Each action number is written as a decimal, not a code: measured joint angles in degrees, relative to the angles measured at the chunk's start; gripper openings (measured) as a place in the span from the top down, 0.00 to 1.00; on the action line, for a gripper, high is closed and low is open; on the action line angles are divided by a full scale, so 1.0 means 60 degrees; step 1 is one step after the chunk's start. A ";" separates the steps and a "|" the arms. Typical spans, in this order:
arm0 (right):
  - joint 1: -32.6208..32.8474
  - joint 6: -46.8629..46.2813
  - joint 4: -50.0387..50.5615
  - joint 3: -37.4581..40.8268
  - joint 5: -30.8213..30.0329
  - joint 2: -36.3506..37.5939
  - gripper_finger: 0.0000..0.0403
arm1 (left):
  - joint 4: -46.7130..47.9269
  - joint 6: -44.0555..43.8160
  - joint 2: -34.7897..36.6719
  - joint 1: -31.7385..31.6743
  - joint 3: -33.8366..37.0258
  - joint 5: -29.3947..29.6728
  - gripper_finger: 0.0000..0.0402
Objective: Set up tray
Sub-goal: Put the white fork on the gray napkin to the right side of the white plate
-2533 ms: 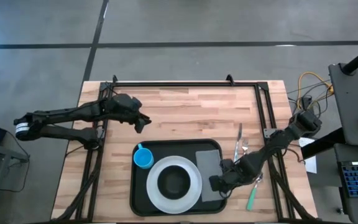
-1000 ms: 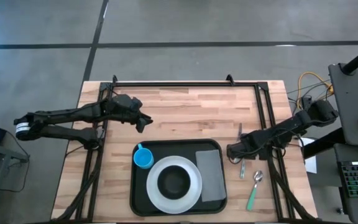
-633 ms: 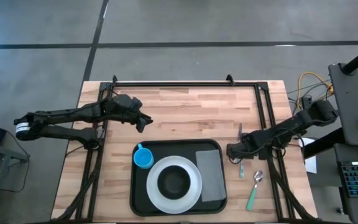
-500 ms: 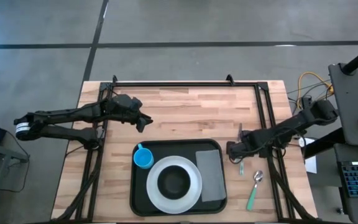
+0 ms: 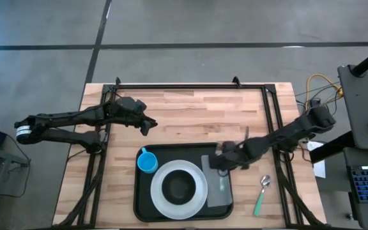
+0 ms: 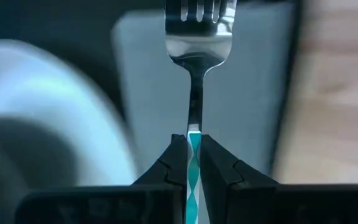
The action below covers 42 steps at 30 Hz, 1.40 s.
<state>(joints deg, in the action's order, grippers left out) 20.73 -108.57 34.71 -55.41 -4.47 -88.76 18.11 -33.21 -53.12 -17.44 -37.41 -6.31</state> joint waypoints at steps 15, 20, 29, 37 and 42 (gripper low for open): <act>0.0256 0.0417 -0.0384 -0.2097 0.0964 -0.3043 0.97 | 0.0022 0.0011 0.0004 0.0001 0.0004 -0.0124 0.70; 0.0399 -0.0388 -0.0316 -0.2022 0.0794 -0.2974 0.94 | 0.0102 0.0011 0.0004 0.0005 0.0010 -0.0175 0.70; 0.0532 -0.0561 -0.0355 -0.2088 0.0752 -0.2987 0.77 | 0.0142 0.0015 0.0004 0.0008 0.0128 -0.0192 0.70; 0.0682 0.0089 0.1715 -0.2720 0.0750 -0.2858 0.69 | 0.0138 0.0012 0.0007 0.0008 0.0135 -0.0196 0.70; 0.0709 0.0124 0.4700 -0.3390 0.0712 -0.2594 0.71 | 0.0131 0.0014 0.0007 0.0008 0.0135 -0.0197 0.70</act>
<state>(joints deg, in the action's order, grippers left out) 24.99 -107.83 62.91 -75.75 -0.19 -104.33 18.90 -33.13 -53.08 -17.39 -36.60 -7.49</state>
